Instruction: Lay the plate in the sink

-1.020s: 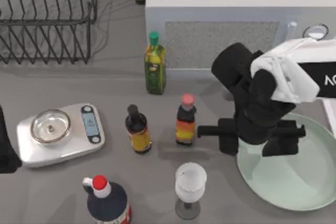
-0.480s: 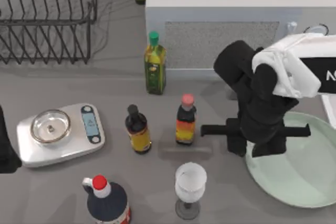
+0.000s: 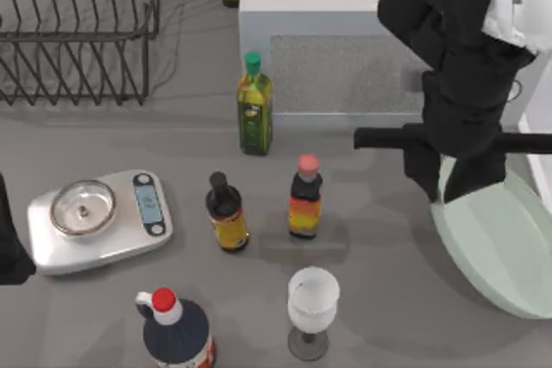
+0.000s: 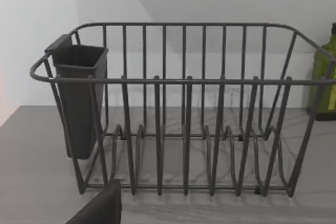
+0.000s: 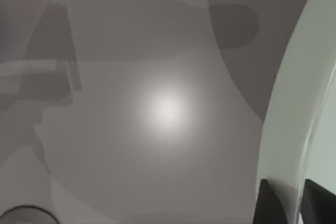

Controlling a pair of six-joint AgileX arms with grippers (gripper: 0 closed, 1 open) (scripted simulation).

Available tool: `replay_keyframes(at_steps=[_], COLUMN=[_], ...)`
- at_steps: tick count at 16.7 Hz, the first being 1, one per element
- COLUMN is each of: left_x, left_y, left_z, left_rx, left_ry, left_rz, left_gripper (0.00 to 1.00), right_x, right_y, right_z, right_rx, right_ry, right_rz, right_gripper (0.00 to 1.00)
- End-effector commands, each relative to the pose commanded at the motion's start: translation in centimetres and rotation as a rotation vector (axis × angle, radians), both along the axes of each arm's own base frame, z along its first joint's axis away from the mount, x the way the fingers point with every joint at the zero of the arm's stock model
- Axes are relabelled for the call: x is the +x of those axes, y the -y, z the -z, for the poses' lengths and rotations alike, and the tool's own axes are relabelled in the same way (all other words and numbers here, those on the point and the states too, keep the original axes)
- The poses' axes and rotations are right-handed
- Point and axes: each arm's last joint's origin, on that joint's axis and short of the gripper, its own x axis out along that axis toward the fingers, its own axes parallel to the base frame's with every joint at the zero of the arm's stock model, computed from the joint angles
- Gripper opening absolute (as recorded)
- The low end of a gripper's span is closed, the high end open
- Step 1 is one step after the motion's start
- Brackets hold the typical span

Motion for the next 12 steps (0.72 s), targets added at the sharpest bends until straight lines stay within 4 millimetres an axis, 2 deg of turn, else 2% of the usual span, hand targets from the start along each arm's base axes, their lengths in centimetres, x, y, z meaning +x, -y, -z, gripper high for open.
replay_keyframes(at_steps=[3, 6, 9, 12], left_x=[0.0, 0.0, 0.0, 0.0], left_y=[0.0, 0.0, 0.0, 0.0], left_z=[0.0, 0.0, 0.0, 0.0], left_rx=[0.000, 0.000, 0.000, 0.000], left_ry=[0.000, 0.000, 0.000, 0.000], left_rz=[0.000, 0.000, 0.000, 0.000], left_gripper=[1.00, 1.00, 1.00, 1.00], right_x=[0.0, -0.7, -1.6, -2.2], right_y=[-0.4, -1.0, -1.6, -1.9], right_z=[-5.7, -10.3, -13.4, -14.8], right_rx=[0.016, 0.033, 0.053, 0.065], right_ry=[0.025, 0.055, 0.092, 0.114], right_rz=[-0.009, -0.033, -0.060, -0.077], right_gripper=[0.00, 0.00, 0.00, 0.00])
